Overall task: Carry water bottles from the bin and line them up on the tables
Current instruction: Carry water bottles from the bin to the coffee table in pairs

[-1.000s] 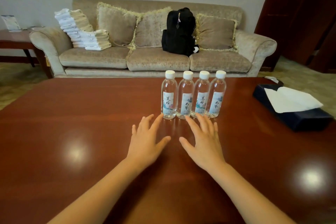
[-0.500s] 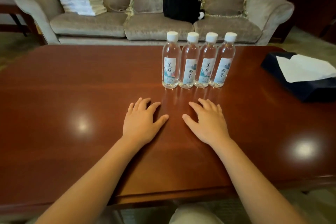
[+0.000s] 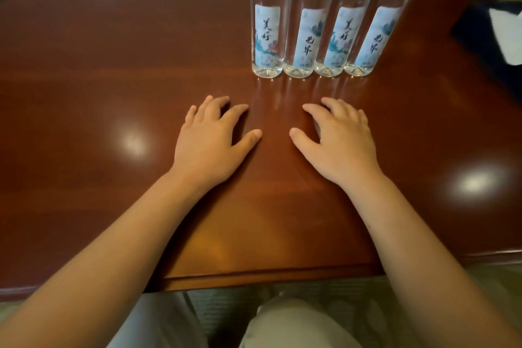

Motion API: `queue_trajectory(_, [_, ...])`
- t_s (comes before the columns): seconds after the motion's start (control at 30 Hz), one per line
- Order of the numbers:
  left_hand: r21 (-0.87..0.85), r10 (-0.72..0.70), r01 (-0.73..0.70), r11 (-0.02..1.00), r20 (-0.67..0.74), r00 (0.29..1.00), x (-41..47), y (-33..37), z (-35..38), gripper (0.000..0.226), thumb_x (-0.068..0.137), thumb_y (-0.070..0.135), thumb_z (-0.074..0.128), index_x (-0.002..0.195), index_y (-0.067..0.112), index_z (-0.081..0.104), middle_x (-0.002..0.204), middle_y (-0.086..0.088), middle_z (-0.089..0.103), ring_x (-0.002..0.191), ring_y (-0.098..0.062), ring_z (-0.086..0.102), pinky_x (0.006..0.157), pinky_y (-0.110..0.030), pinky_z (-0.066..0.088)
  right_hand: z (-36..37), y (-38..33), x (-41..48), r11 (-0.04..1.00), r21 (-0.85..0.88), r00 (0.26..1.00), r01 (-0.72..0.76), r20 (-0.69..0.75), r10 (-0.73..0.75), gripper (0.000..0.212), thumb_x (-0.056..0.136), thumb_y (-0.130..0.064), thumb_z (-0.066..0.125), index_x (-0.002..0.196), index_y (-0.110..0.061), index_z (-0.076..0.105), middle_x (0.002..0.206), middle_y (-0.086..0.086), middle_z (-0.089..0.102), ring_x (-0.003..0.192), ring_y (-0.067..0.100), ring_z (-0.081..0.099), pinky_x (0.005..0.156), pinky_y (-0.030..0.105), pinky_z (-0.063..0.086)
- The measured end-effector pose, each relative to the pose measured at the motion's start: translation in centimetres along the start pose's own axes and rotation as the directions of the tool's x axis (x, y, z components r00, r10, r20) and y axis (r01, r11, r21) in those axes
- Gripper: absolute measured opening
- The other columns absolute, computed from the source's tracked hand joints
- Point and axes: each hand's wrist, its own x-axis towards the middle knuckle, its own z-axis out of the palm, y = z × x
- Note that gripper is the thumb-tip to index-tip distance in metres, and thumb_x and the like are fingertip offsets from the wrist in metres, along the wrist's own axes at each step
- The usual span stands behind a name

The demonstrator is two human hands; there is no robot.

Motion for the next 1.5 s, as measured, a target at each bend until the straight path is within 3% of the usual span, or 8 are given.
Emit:
queue_trajectory(0.3, [-0.014, 0.004, -0.004, 1.000, -0.024, 1.000, -0.3, 0.0, 0.0, 0.068, 0.089, 0.067, 0.030, 0.145, 0.030, 0.043, 0.154, -0.005, 0.036, 0.149, -0.026, 0.020, 0.122, -0.047, 0.015, -0.1, 0.0, -0.3, 0.999, 0.033, 1.000, -0.013, -0.008, 0.013, 0.062, 0.093, -0.062, 0.041, 0.148, -0.034, 0.040, 0.160, -0.001, 0.030, 0.151, 0.023, 0.017, 0.123, 0.048, 0.008])
queue_trajectory(0.57, [0.022, -0.040, 0.039, 0.999, 0.045, 0.998, -0.4, 0.7, -1.2, 0.060, 0.094, 0.060, 0.043, 0.145, 0.028, 0.043, 0.156, -0.005, 0.033, 0.150, -0.025, 0.016, 0.123, -0.044, 0.011, -1.4, -0.7, -0.7, 0.995, 0.078, 0.997, -0.062, 0.046, 0.059, 0.064, 0.091, -0.060, 0.047, 0.147, -0.030, 0.044, 0.161, 0.002, 0.031, 0.152, 0.024, 0.017, 0.124, 0.049, 0.008])
queue_trajectory(0.7, [0.034, -0.124, 0.119, 0.992, 0.241, 0.962, -0.2, 2.2, -3.1, 0.061, 0.096, 0.056, 0.042, 0.150, 0.028, 0.033, 0.162, -0.004, 0.020, 0.152, -0.024, 0.005, 0.123, -0.045, 0.006, -4.1, -1.3, -1.7, 0.996, 0.007, 0.950, -0.085, 0.301, 0.079, 0.072, 0.094, -0.057, 0.044, 0.156, -0.029, 0.023, 0.167, 0.005, 0.009, 0.154, 0.024, 0.001, 0.124, 0.050, 0.005])
queue_trajectory(0.8, [0.108, -0.193, 0.161, 0.981, 0.500, 0.844, 0.2, 4.1, -6.5, 0.067, 0.094, 0.058, 0.046, 0.151, 0.028, 0.028, 0.164, -0.004, 0.012, 0.152, -0.025, 0.001, 0.123, -0.049, 0.006, -8.2, -1.5, -3.4, 0.994, -0.038, 0.834, -0.107, 0.541, 0.111, 0.078, 0.094, -0.060, 0.044, 0.158, -0.030, 0.012, 0.167, 0.007, -0.004, 0.154, 0.027, -0.007, 0.123, 0.053, 0.003])
queue_trajectory(0.87, [0.165, -0.197, 0.121, 0.979, 0.603, 0.773, -0.5, 5.8, -9.7, 0.071, 0.093, 0.061, 0.045, 0.153, 0.028, 0.024, 0.165, -0.006, 0.007, 0.152, -0.026, -0.003, 0.122, -0.052, 0.003, -11.8, -1.9, -5.3, 0.992, -0.063, 0.793, -0.109, 0.596, 0.124, 0.081, 0.093, -0.063, 0.043, 0.158, -0.031, 0.007, 0.166, 0.008, -0.012, 0.152, 0.031, -0.014, 0.122, 0.058, -0.003])
queue_trajectory(1.0, [0.202, -0.170, 0.044, 0.978, 0.665, 0.728, -3.1, 10.1, -17.3, 0.076, 0.093, 0.066, 0.039, 0.156, 0.034, 0.011, 0.165, -0.003, -0.004, 0.151, -0.024, -0.011, 0.120, -0.057, -0.001, -20.2, -3.0, -9.1, 0.988, -0.051, 0.776, -0.145, 0.613, 0.145, 0.083, 0.093, -0.065, 0.041, 0.159, -0.032, 0.002, 0.166, 0.008, -0.015, 0.151, 0.034, -0.019, 0.120, 0.061, -0.007])
queue_trajectory(1.17, [0.188, -0.137, 0.017, 0.982, 0.650, 0.747, -4.8, 14.4, -27.1, 0.076, 0.092, 0.068, 0.037, 0.156, 0.035, 0.010, 0.165, -0.002, -0.004, 0.152, -0.023, -0.011, 0.119, -0.059, -0.004, -30.3, -3.6, -12.8, 0.972, -0.029, 0.790, -0.235, 0.576, 0.208, 0.083, 0.093, -0.064, 0.041, 0.159, -0.032, 0.000, 0.166, 0.008, -0.014, 0.150, 0.034, -0.020, 0.119, 0.062, -0.009])
queue_trajectory(1.5, [0.026, 0.187, -0.235, 0.972, 0.526, 0.830, -8.3, 21.4, -38.7, 0.080, 0.090, 0.072, 0.036, 0.155, 0.038, 0.008, 0.165, 0.002, -0.005, 0.151, -0.021, -0.013, 0.119, -0.058, -0.006, -43.7, -5.3, -21.2, 0.873, 0.085, 0.852, -0.481, 0.282, 0.442, 0.085, 0.093, -0.062, 0.046, 0.159, -0.032, 0.002, 0.167, 0.004, -0.012, 0.151, 0.030, -0.020, 0.119, 0.059, -0.012])
